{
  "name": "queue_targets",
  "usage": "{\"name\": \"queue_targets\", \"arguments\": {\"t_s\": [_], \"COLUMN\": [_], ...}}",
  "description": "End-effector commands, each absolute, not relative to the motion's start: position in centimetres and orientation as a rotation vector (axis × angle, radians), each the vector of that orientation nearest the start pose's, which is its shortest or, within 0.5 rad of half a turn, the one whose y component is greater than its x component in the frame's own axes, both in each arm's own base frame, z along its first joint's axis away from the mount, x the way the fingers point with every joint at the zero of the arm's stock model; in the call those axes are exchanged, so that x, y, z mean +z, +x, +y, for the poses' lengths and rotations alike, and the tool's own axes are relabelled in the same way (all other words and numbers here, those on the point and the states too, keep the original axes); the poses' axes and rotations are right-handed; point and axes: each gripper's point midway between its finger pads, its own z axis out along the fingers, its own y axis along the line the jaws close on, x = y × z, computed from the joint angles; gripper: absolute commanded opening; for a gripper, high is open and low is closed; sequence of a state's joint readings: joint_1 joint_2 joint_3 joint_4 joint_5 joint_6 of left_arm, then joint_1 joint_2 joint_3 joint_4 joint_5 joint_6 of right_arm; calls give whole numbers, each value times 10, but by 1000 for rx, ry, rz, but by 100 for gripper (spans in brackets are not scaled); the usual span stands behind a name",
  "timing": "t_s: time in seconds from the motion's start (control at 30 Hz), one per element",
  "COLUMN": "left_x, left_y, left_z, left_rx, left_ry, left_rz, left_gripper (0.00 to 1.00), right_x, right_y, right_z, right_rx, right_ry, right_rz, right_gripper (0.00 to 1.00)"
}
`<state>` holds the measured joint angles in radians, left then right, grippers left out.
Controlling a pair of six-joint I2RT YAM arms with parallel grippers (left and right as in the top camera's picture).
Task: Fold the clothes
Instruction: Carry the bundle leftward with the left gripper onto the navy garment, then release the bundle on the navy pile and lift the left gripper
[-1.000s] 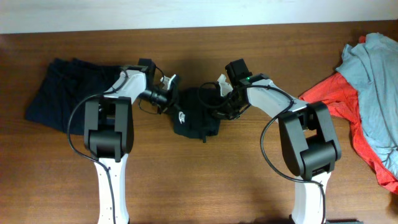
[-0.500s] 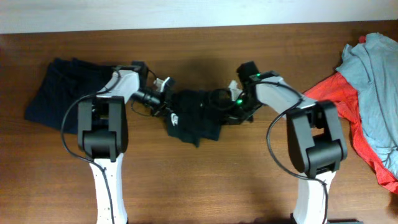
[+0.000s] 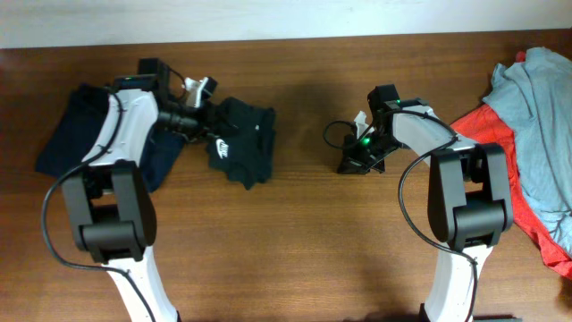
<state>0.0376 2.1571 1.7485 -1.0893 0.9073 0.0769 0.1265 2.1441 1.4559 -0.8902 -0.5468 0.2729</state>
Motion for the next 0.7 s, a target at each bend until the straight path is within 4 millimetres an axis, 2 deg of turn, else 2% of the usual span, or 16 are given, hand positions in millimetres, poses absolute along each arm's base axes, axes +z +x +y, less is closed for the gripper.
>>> {"name": "queue_targets", "arguments": {"t_s": [0.0,0.17,0.27,0.3,0.33,0.43,0.53,0.67], "left_x": [135,148,152,151,150,145,139,130], "left_y": [439,442,438,437,436,435,433,433], "left_z": [-93,-45,-6,8,30,70,103,136], "left_rx": [-1275,-1222,-1164,-1135,-1099,-992,-867,-692], "left_ry": [90,-7,-106,-144,-205,-238,-242,-213], "left_rz": [2644,2594,2583,2584,2578,2561,2558,2576], "left_gripper": [1,1,0,0,1,0,0,0], "right_x": [4,4,4,4,4,4,4,4], "right_y": [375,374,375,375,375,375,375,375], "right_z": [139,139,139,139,139,139,139,139], "right_rx": [851,852,851,852,851,851,851,851], "right_ry": [202,202,203,202,202,202,202,202], "right_rz": [3134,3135,3135,3135,3134,3134,3134,3134], "right_gripper": [4,4,4,4,4,4,4,4]}}
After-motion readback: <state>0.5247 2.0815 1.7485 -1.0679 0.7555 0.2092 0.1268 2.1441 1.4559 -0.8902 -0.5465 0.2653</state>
